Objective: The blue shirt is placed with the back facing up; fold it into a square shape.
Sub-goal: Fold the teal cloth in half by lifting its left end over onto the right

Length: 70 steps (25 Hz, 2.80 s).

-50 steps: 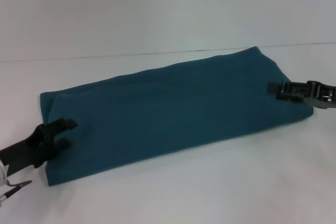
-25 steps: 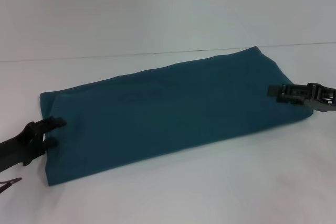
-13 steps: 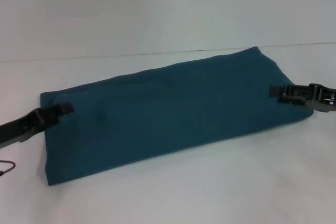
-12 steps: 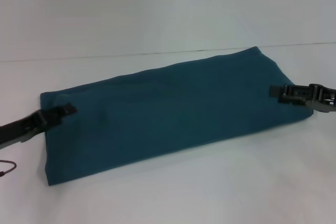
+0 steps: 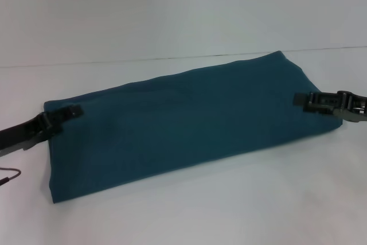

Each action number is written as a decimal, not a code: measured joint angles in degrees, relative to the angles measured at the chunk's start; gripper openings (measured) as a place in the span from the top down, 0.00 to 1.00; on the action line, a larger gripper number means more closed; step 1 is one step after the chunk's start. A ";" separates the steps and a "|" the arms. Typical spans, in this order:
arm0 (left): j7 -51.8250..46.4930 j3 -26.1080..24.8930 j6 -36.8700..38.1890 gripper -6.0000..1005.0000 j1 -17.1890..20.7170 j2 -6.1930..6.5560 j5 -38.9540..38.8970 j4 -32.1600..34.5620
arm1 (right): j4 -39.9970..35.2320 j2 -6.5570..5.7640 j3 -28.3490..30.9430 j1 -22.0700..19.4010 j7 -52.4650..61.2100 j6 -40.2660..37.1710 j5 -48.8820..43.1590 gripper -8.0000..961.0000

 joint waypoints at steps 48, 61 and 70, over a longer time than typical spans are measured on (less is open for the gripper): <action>-5.52 1.60 4.40 0.16 0.58 0.05 12.83 6.11 | 0.10 -0.67 -0.11 0.67 0.85 -0.01 -3.83 0.35; -7.28 2.96 -2.20 0.16 0.42 -2.12 13.92 8.45 | -0.04 -0.99 0.19 0.85 2.43 0.02 -4.06 0.35; -7.87 3.37 -1.99 0.16 1.80 -1.98 13.98 9.01 | 0.06 -0.96 0.19 0.85 2.36 0.17 -4.13 0.35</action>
